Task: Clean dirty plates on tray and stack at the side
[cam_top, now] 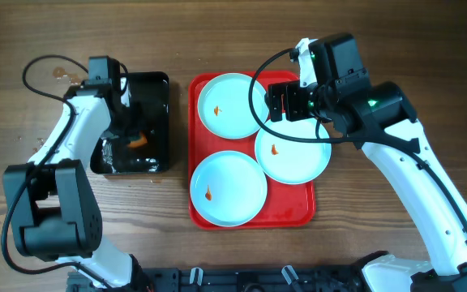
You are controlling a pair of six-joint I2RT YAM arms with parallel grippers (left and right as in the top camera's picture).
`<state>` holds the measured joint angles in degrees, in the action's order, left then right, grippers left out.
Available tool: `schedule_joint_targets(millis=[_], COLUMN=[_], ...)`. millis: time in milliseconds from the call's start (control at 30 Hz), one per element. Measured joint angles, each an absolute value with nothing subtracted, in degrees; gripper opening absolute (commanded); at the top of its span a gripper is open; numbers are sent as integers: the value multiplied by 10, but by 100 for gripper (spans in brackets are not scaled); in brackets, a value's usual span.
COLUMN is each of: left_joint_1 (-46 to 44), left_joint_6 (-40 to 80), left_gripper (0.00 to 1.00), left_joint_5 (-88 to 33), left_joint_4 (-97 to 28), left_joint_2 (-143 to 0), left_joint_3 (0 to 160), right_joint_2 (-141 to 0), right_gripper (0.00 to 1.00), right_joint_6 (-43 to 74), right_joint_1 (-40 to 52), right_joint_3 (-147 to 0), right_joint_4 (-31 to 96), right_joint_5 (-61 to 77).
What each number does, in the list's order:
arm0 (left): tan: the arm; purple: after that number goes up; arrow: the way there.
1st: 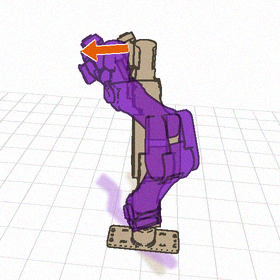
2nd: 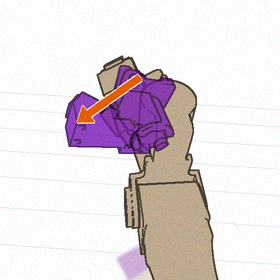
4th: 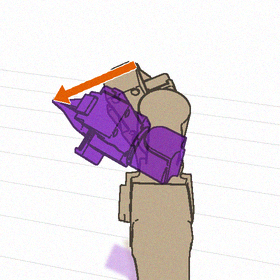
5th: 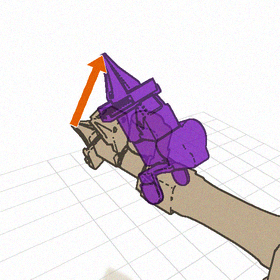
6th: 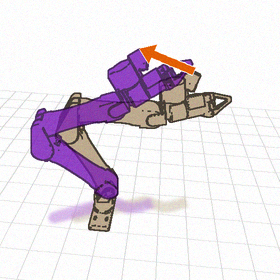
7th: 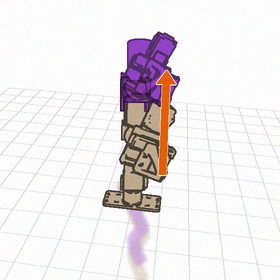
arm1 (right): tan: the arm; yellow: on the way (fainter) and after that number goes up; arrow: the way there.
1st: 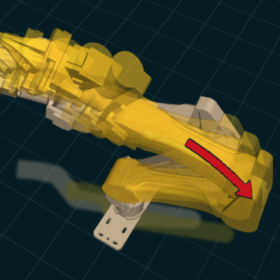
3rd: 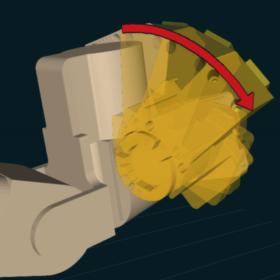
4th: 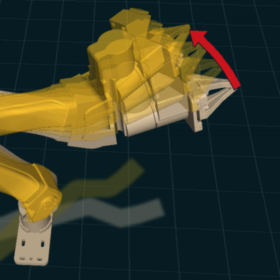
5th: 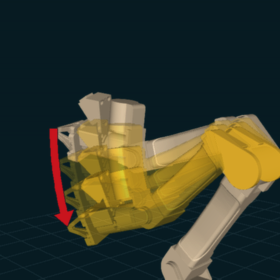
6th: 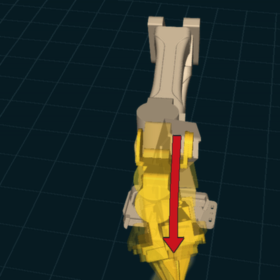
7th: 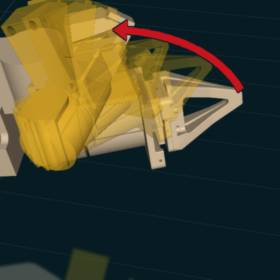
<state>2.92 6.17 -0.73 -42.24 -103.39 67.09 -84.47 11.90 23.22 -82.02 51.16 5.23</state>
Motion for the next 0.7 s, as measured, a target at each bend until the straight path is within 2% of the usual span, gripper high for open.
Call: schedule_joint_targets(millis=[67,167,200,267,367,533,567,600,633,667,700], left_joint_1=[29,28,27,27,27,27,27,27,26,27,28], left_joint_6=[60,53,54,50,50,50,50,49,48,48,49], left_gripper=[13,42,74,79,76,59,49,34,12,4,4], left_joint_5=[-7,-8,-8,-7,-5,4,3,1,3,-3,-6], left_joint_4=[-373,-352,-371,-440,-462,-351,-342,-340,-341,-338,-338], left_joint_2=[-1044,-1040,-1039,-1039,-1021,-1021,-1029,-1039,-1047,-1047,-1047], left_joint_3=[616,595,600,614,654,630,619,610,602,602,602], right_joint_2=[-845,-845,-844,-845,-845,-845,-845,-845,-845,-845,-845], right_gripper=[100,99,100,99,100,99,100,99,99,99,99], right_joint_6=[119,119,119,119,119,119,119,119,119,119,119], right_joint_1=[232,232,232,232,232,232,232,232,232,232,232], right_joint_3=[-820,-820,-820,-820,-820,-820,-820,-820,-820,-820,-820], right_joint_4=[511,511,512,513,514,518,518,518,518,518,518], right_joint_5=[52,52,52,51,50,50,50,50,50,50,50])
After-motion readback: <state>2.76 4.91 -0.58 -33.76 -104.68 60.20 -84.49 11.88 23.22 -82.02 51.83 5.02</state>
